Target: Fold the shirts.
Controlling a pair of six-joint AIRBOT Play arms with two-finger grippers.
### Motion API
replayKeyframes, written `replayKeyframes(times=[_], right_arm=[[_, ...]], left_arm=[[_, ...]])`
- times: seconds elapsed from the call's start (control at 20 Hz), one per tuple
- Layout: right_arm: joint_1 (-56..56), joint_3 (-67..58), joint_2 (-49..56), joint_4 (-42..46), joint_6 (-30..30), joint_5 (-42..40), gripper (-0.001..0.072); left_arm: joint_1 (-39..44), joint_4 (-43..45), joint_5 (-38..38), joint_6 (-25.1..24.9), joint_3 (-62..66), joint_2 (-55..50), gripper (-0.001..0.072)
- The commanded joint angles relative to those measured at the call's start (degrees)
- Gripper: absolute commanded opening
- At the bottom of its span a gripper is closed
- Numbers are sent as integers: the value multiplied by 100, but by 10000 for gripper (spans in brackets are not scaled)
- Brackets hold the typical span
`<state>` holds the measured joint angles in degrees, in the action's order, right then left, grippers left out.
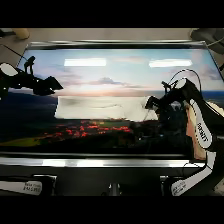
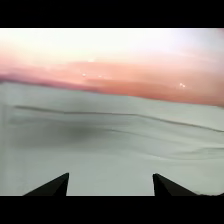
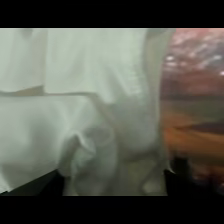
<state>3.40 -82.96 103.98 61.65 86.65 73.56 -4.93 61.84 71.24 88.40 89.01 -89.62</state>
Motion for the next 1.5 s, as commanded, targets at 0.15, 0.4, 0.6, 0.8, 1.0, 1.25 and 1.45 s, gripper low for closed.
replayKeyframes(times=[0.15, 0.4, 0.6, 0.8, 1.0, 1.25, 1.45], right_arm=[[-350, -363, -125, -251, 240, 273, 19], [-398, -876, -1729, -293, 522, 907, 17], [-398, -874, -2719, -291, 824, 1499, 18], [-398, -874, -2929, -293, 940, 1403, 18], [-710, -874, -2555, -411, 992, 881, 18], [-1897, -876, -1294, -1384, 994, -855, 18], [-2618, -876, -144, -2448, 951, -2031, 19]], left_arm=[[1270, -2, -396, -2, -76, 83, 110], [2719, -1237, -1563, 61, -267, -1040, 31], [3626, -3759, -2218, -245, -264, -2052, 31], [4024, -5335, -2280, -1373, -243, -2417, 30], [2887, -2997, -2149, -966, -243, -1421, 29], [802, -490, -1458, -391, -243, 938, 29], [-411, -372, -1014, -393, -243, 2490, 30]])
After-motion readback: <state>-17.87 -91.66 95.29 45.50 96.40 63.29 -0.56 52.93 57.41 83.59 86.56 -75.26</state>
